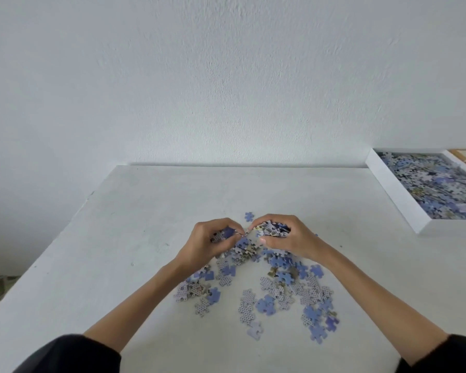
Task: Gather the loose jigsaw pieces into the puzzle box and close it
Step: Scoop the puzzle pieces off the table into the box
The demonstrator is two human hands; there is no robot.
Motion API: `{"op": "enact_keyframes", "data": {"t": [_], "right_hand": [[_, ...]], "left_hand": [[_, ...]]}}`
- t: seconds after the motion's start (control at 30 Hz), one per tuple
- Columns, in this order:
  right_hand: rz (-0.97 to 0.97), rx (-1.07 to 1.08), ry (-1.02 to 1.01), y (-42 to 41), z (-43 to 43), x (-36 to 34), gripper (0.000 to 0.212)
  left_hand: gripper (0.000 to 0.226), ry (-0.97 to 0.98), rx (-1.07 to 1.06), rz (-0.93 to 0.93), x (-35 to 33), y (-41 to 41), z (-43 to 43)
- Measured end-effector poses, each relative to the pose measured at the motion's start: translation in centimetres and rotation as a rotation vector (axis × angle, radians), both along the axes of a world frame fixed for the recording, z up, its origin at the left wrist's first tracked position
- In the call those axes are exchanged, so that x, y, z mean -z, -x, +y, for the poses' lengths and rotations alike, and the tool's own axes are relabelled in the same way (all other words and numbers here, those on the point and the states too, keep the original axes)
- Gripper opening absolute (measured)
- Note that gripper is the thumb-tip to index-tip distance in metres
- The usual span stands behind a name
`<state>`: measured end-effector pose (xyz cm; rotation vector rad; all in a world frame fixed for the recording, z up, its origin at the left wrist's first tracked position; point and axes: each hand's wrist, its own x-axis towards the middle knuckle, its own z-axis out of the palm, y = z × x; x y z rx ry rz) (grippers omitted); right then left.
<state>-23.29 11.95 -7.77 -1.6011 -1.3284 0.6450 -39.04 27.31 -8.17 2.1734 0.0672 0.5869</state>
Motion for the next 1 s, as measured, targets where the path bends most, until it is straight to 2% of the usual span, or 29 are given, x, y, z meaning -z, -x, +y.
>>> {"op": "enact_keyframes", "data": {"t": [0.43, 0.67, 1.0], "right_hand": [[-0.017, 0.003, -0.102, -5.1, -5.1, -5.7, 0.021], [-0.015, 0.098, -0.102, -11.7, -11.1, -7.4, 0.021], [-0.181, 0.284, -0.083, -22.9, -19.9, -8.1, 0.021]], "left_hand": [[0.007, -0.002, 0.026, -0.082, -3.6, -5.3, -4.9], [0.006, 0.012, 0.106, -0.064, -5.7, -13.2, -10.6], [0.008, 0.012, 0.244, -0.005, -7.4, -25.9, -19.2]]}}
